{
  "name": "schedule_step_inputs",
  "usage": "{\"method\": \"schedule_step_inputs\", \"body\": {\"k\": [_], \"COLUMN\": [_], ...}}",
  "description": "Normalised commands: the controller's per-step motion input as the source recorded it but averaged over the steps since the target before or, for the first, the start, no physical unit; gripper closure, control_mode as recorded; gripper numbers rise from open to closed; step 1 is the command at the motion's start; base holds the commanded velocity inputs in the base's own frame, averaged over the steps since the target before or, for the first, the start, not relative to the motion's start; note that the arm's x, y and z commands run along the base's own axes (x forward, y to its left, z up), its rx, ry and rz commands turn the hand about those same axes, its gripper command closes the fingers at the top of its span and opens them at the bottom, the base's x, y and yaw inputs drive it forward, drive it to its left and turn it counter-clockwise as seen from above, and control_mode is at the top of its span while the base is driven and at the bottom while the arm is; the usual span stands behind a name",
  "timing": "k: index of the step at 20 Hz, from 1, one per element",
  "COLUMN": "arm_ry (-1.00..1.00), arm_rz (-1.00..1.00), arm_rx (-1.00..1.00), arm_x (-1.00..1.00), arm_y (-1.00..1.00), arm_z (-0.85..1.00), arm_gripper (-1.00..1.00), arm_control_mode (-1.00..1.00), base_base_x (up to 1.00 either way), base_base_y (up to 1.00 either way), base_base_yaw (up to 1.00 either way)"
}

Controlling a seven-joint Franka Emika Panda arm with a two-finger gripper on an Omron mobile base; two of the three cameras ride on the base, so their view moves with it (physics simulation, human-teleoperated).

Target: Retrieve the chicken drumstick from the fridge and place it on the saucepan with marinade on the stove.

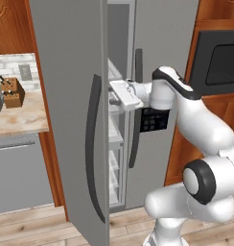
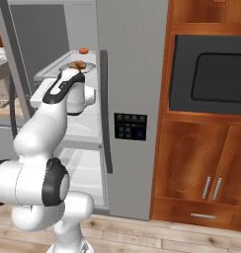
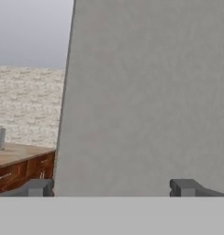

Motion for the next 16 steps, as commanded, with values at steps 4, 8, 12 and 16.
{"method": "schedule_step_inputs", "body": {"k": [4,8,12,16], "arm_ry": [0.0,0.0,0.0,0.0], "arm_rz": [0.1,0.1,0.09,0.07], "arm_rx": [0.0,0.0,0.0,0.0], "arm_x": [0.03,0.0,0.0,-0.01], "arm_y": [0.56,0.55,0.54,0.53], "arm_z": [-0.08,-0.07,-0.03,0.0], "arm_gripper": [-1.0,-1.0,-1.0,-1.0], "arm_control_mode": [-1.0,-1.0,-1.0,-1.0], "base_base_x": [0.0,0.0,0.0,0.0], "base_base_y": [0.0,0.0,0.0,0.0], "base_base_yaw": [0.0,0.0,0.0,0.0]}}
